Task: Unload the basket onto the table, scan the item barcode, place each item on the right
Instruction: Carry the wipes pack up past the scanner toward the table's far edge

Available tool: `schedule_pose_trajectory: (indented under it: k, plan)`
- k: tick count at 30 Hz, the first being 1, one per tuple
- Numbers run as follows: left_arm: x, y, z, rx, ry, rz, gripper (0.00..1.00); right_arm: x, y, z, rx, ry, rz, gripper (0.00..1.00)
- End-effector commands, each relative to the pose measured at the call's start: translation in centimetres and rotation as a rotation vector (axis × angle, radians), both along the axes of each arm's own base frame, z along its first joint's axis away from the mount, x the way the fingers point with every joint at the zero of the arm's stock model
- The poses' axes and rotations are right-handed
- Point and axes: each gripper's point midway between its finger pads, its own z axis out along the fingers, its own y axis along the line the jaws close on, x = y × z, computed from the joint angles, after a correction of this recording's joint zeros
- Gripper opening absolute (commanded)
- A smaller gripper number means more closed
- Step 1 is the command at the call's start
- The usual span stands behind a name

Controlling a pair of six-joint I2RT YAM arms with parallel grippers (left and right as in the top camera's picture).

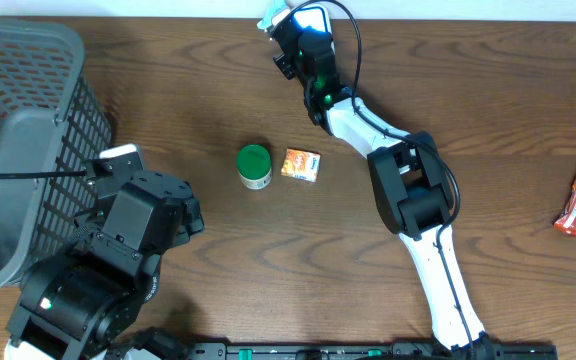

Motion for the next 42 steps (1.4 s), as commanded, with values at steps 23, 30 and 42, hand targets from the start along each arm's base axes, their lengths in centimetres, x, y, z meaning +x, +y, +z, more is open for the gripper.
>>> schedule_pose_trajectory:
  k: [23, 30, 42]
  plan:
    - [0.0, 0.4, 0.3, 0.013, -0.009, 0.009, 0.95, -1.1, -7.1, 7.3, -0.102, 0.137, -0.191, 0.01]
    - [0.0, 0.4, 0.3, 0.013, -0.009, 0.009, 0.95, -7.1, -15.6, 11.9, -0.080, 0.380, -0.441, 0.01]
    - [0.0, 0.4, 0.3, 0.013, -0.009, 0.009, 0.95, -17.5, -37.6, 3.4, -0.012, 0.935, -0.966, 0.01]
